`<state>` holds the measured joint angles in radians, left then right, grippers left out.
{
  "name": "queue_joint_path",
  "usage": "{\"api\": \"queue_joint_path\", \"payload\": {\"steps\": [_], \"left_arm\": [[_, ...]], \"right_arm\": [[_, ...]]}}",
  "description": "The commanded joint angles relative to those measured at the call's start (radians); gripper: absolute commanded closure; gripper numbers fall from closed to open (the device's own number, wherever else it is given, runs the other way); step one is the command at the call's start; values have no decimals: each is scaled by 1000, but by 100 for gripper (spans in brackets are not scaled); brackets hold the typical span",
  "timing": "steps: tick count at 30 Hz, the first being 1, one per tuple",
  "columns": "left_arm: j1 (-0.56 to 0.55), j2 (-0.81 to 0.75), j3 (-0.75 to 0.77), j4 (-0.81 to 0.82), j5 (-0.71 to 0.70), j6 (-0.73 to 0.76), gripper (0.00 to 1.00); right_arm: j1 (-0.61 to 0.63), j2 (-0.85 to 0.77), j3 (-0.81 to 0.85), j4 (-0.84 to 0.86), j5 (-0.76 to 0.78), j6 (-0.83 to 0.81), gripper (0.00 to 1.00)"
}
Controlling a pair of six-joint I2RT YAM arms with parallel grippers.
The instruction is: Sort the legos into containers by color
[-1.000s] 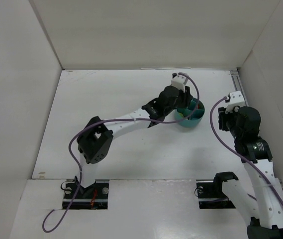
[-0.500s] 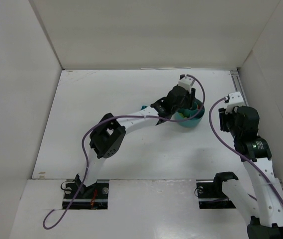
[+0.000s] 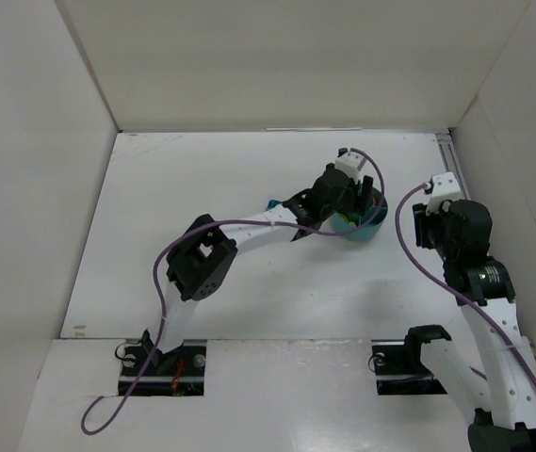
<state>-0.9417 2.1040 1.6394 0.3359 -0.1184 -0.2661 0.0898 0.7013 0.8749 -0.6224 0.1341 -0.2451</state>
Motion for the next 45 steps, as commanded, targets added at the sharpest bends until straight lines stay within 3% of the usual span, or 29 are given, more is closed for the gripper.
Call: {"api": "queue_joint_path", "payload": {"steps": [1,5,11,13,17,27,36,45], "left_arm": [[-5,-162,-81,83,51,24,34],[-5,-337,-303,218,176,129,20],[21,-585,-628,451,558,165,9],[46,-621,-677,520,703,154,7],[57,-642,-704,545,850,154,6],[101,-566,-692,739,992,-36,6],[110,-497,-638,867,1094,-169,9],[110,-467,-605,891,1119,-203,20]], "right_arm": [[-7,15,50,71,-86,4,74],[-7,75,59,145,-261,39,74],[-25,153,16,462,-784,115,74],[-25,182,16,524,-931,161,74],[-25,191,-2,625,-1060,231,74],[-25,49,-23,635,-1136,283,73],[-25,40,-79,635,-1170,283,73],[-25,49,-88,635,-1170,274,73]]}}
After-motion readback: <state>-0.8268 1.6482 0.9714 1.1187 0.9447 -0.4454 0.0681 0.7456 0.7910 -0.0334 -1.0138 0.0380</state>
